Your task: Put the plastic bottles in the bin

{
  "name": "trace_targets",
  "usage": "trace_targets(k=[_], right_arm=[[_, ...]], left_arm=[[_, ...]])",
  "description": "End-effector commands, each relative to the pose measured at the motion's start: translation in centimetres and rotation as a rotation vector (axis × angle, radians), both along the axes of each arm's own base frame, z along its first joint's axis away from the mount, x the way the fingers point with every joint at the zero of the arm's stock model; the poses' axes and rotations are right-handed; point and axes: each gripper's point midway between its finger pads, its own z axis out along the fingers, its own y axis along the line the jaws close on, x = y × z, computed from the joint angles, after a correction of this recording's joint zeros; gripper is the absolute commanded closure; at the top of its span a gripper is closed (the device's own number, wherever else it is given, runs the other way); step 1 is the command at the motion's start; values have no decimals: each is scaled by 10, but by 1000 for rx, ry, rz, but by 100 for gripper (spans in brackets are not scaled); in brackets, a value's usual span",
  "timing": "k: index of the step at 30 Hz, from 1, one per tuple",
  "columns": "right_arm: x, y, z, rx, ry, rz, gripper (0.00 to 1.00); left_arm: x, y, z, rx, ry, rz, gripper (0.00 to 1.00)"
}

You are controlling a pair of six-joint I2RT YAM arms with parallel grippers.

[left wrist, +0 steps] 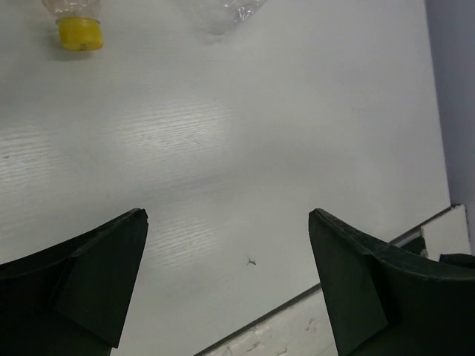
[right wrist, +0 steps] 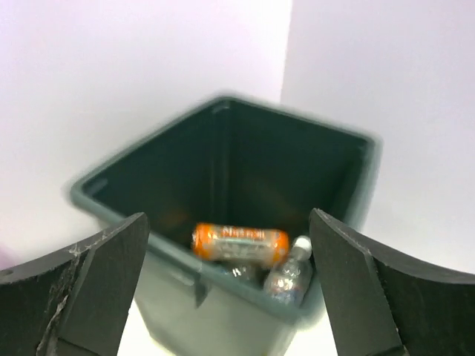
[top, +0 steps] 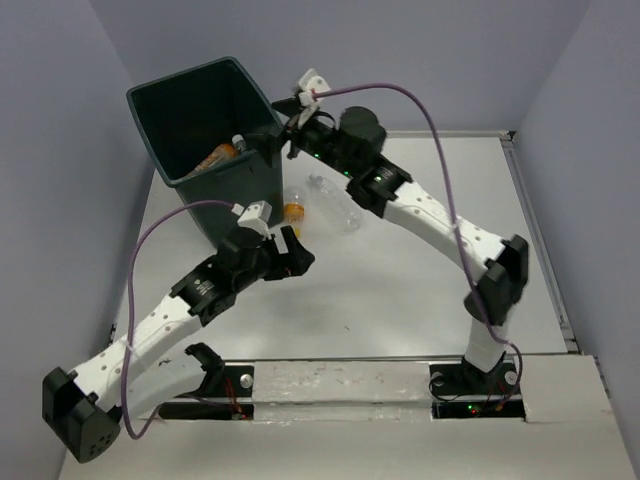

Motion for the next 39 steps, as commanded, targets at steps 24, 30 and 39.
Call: trace_targets(k=[24, 30, 39], right_arm=[[26, -232, -240, -261, 628, -258, 2], [44, -219, -278, -388, 708, -185, 1], [84, -211, -326, -492, 771, -195, 0]], left_arm=[[160, -7, -85, 474, -174, 587, 1], [180, -9, -107, 502, -137, 581, 2], [196, -6, -129, 488, -92, 537, 9]])
